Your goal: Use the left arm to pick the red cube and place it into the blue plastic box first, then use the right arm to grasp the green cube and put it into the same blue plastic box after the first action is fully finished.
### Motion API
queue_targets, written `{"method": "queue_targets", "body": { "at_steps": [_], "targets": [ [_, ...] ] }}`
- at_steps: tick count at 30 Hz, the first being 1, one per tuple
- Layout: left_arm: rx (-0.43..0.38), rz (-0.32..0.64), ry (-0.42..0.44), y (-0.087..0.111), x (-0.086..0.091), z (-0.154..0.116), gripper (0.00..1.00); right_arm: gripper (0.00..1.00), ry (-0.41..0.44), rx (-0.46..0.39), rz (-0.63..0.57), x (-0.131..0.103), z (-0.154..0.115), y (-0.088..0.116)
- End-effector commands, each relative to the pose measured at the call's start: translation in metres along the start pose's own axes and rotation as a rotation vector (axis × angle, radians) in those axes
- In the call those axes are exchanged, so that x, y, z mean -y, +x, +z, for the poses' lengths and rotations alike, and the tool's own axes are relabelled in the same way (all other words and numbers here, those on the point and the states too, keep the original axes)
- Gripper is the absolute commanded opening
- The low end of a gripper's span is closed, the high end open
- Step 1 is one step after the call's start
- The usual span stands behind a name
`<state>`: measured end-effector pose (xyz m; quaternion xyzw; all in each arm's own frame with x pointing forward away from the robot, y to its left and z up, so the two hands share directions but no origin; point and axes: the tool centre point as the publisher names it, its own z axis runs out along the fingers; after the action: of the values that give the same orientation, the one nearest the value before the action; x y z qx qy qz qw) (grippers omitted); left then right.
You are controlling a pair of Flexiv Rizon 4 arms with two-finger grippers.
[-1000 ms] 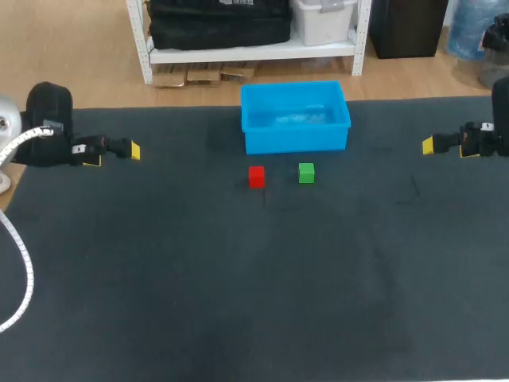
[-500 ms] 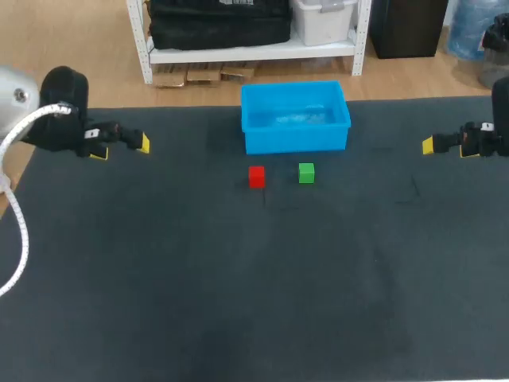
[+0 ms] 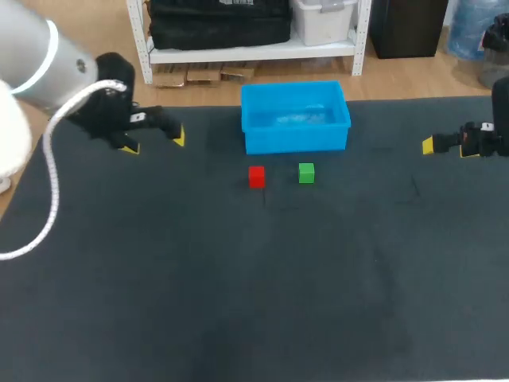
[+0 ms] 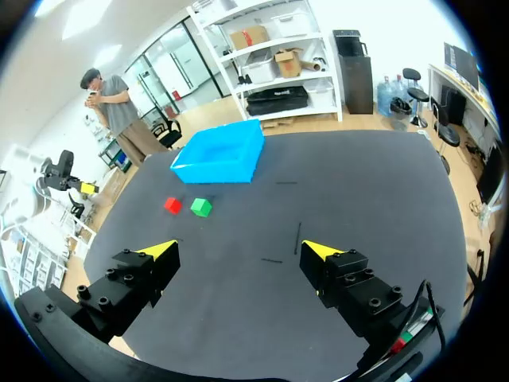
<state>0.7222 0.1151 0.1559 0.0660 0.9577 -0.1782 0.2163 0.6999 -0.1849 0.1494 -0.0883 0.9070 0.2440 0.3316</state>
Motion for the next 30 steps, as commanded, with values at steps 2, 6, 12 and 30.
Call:
{"method": "queue_targets", "body": {
  "at_steps": [2, 6, 12, 30],
  "targets": [
    [-0.066, -0.013, -0.141, -0.011, 0.019, 0.021, 1.00, 1.00, 0.002, -0.001, 0.000, 0.000, 0.000, 0.000],
    [-0.087, -0.026, -0.168, -0.012, 0.031, 0.031, 1.00, 1.00, 0.002, -0.001, 0.000, 0.000, 0.000, 0.000],
    [-0.107, -0.054, -0.188, -0.016, 0.045, 0.041, 1.00, 1.00, 0.002, -0.001, 0.000, 0.000, 0.000, 0.000],
    [-0.211, -0.052, -0.253, -0.028, 0.067, 0.062, 1.00, 1.00, 0.002, -0.001, 0.000, 0.000, 0.000, 0.000]
  ]
}}
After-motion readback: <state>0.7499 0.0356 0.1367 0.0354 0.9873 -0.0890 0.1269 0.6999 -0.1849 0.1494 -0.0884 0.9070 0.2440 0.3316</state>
